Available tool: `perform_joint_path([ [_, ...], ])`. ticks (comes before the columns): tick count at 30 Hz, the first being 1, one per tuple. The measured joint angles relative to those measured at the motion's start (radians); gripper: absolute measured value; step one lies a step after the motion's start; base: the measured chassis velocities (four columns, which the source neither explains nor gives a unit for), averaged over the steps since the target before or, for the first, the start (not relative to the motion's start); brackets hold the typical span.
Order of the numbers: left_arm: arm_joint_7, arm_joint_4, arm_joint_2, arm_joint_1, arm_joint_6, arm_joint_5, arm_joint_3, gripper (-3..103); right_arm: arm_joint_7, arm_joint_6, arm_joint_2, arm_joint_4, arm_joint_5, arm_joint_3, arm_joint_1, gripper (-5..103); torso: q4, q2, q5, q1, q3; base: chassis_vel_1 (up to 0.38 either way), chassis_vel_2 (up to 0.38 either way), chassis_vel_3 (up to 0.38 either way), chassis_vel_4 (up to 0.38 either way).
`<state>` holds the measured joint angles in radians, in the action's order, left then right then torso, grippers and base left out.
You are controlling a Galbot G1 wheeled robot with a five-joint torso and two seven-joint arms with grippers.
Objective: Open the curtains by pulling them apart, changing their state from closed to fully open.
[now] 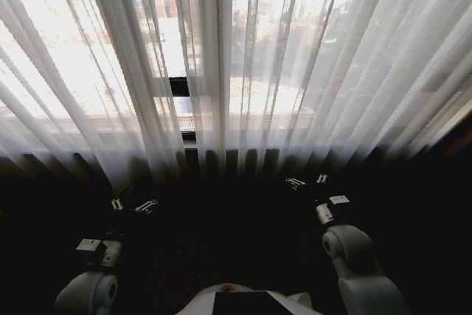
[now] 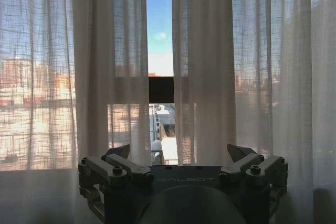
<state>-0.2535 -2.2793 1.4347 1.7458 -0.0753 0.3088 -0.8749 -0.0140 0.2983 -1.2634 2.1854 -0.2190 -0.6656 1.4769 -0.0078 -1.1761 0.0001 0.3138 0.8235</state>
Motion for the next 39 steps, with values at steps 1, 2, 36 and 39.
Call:
perform_joint_path([
  [1, -0.001, 0.003, 0.000, 0.001, 0.002, 0.000, 0.000, 100, 0.000, 0.000, 0.000, 0.000, 0.000, 0.000, 0.002, 100, 0.0000, 0.000, -0.0001, 0.000, 0.000, -0.167, 0.182, 0.168, -0.165],
  [2, -0.002, 0.004, 0.000, 0.001, 0.003, 0.000, 0.000, 100, 0.000, 0.000, 0.000, 0.000, 0.000, 0.000, 0.002, 100, 0.0001, 0.000, -0.0002, 0.000, 0.000, -0.136, 0.182, 0.157, -0.187],
  [36, -0.049, 0.033, 0.013, -0.006, 0.013, -0.010, 0.011, 100, -0.001, -0.011, -0.005, -0.035, 0.018, 0.024, -0.007, 100, 0.0001, 0.000, 0.0001, 0.000, 0.000, -0.163, 0.170, 0.173, -0.172],
  [39, -0.054, 0.037, 0.013, -0.008, 0.013, -0.010, 0.013, 100, -0.001, -0.012, -0.005, -0.036, 0.023, 0.025, -0.007, 100, 0.0002, 0.000, 0.0002, 0.000, 0.000, -0.139, 0.122, 0.185, -0.120],
])
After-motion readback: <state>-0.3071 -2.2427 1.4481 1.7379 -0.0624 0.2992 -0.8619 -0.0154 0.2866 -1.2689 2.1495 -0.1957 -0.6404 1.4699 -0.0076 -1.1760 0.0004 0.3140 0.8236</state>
